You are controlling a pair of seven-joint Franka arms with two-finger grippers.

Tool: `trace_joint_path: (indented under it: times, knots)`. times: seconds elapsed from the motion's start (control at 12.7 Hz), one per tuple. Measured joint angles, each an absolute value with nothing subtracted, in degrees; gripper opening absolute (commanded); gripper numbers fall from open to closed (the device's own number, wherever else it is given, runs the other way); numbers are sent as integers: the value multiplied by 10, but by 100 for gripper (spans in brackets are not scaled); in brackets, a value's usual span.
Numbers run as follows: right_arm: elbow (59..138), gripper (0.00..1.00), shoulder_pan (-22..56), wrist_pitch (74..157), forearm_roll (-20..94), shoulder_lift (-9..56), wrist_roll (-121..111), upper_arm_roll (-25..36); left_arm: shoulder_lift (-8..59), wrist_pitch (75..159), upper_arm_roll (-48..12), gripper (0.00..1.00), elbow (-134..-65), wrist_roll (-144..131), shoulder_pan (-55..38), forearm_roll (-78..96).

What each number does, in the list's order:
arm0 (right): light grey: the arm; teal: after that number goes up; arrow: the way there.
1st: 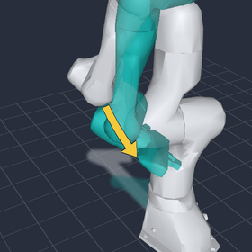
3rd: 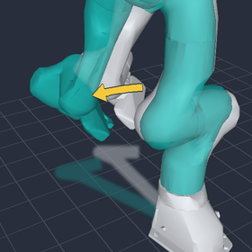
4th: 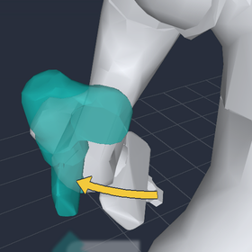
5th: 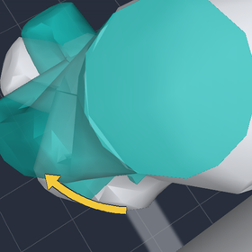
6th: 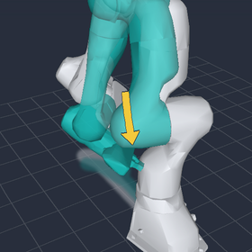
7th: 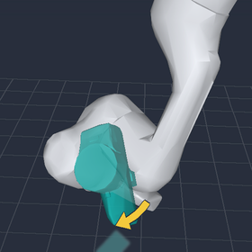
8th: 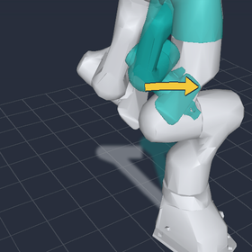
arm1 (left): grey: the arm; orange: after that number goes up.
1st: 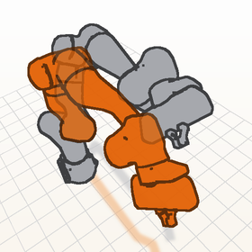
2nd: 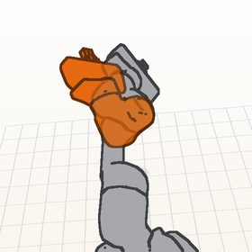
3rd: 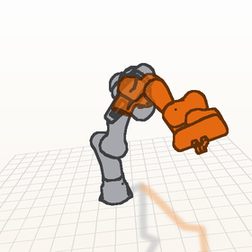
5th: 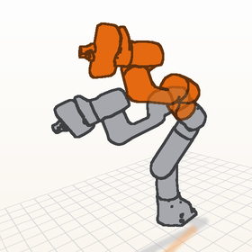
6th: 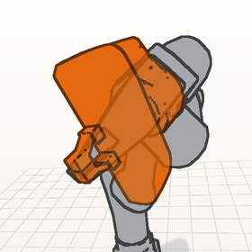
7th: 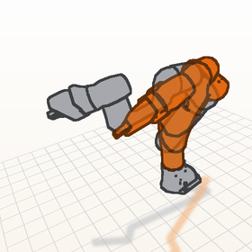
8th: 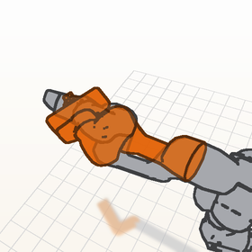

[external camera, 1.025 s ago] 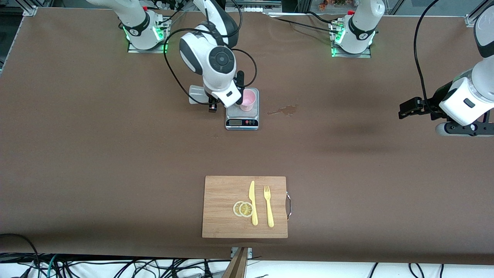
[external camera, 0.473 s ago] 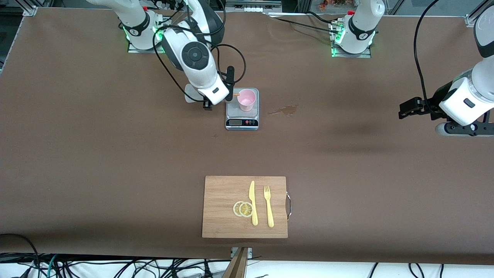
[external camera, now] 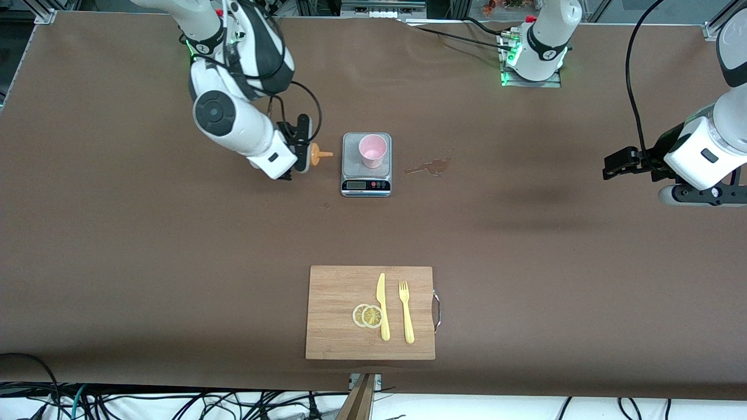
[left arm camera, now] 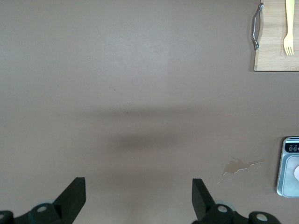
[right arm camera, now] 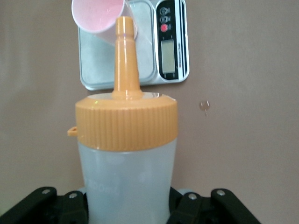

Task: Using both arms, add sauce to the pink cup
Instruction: 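Carry the bottle with the right gripper back beside the scale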

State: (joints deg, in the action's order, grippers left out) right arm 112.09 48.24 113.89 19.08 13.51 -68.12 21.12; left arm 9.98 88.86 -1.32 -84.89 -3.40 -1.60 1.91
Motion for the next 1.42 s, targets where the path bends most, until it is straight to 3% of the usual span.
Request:
trace_joint_path:
  times: [0.71,1.03,1.42]
  knots:
    - [1121,21,483,1079,194,101,-735,283,101,889,-13,100,-849,-34,-16,19]
    - [1123,21,476,1061,268,101,-818,349,101,889,-13,100,-849,-34,-16,19]
    - [1130,21,370,986,378,116,-985,365,101,889,-13,100,-849,-34,-16,19]
